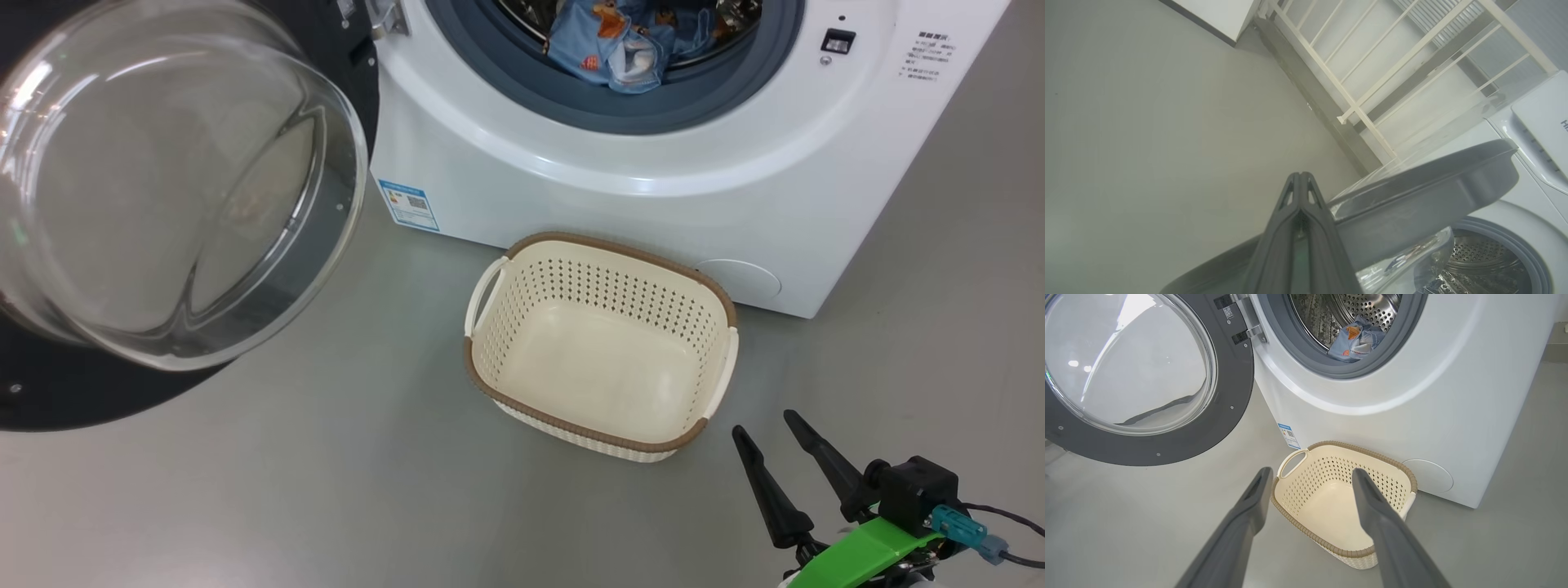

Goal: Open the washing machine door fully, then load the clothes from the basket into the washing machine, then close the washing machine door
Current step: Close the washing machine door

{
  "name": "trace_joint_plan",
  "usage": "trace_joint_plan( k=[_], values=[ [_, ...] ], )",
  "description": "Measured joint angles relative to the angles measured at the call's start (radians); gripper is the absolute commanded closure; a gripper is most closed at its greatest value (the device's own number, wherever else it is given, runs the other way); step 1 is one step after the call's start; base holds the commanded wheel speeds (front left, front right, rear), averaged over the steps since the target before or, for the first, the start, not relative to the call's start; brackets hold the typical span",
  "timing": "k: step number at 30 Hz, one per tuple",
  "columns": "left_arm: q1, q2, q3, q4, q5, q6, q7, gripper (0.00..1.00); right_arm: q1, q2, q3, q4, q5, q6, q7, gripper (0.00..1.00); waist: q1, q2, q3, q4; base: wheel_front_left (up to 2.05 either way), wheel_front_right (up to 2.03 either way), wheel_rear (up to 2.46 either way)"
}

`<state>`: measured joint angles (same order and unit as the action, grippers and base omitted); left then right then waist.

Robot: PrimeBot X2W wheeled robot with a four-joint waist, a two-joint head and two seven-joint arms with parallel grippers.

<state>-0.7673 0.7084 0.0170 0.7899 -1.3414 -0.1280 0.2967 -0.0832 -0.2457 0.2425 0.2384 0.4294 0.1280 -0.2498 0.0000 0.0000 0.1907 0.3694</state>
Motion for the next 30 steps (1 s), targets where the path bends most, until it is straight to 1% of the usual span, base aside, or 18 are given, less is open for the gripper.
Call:
trace_joint_plan(
  k=[5,13,27,30],
  values=[
    [-0.017,0.005,-0.03,0.058,-0.02,0.0,0.057,1.0,0.0,0.001,-0.002,0.0,-0.012,0.0,0.0,0.0,0.0,0.0,0.011,-0.015,0.0,0.0,0.0],
    [-0.017,0.029,-0.058,0.065,-0.075,0.0,0.155,1.0,0.0,0.013,-0.012,0.001,-0.014,0.0,0.0,0.0,0.0,0.0,-0.001,-0.026,0.0,0.0,0.0],
    [0.083,0.054,-0.096,-0.098,-0.188,0.002,0.351,1.0,0.011,0.016,-0.04,-0.001,-0.014,0.0,0.0,0.0,0.0,0.0,-0.053,-0.016,0.0,0.0,0.0],
    [0.111,0.058,-0.1,-0.143,-0.196,0.002,0.375,1.0,0.026,0.017,-0.046,-0.002,-0.014,0.0,0.0,0.0,0.0,0.0,-0.06,-0.017,0.0,0.0,0.0]
  ],
)
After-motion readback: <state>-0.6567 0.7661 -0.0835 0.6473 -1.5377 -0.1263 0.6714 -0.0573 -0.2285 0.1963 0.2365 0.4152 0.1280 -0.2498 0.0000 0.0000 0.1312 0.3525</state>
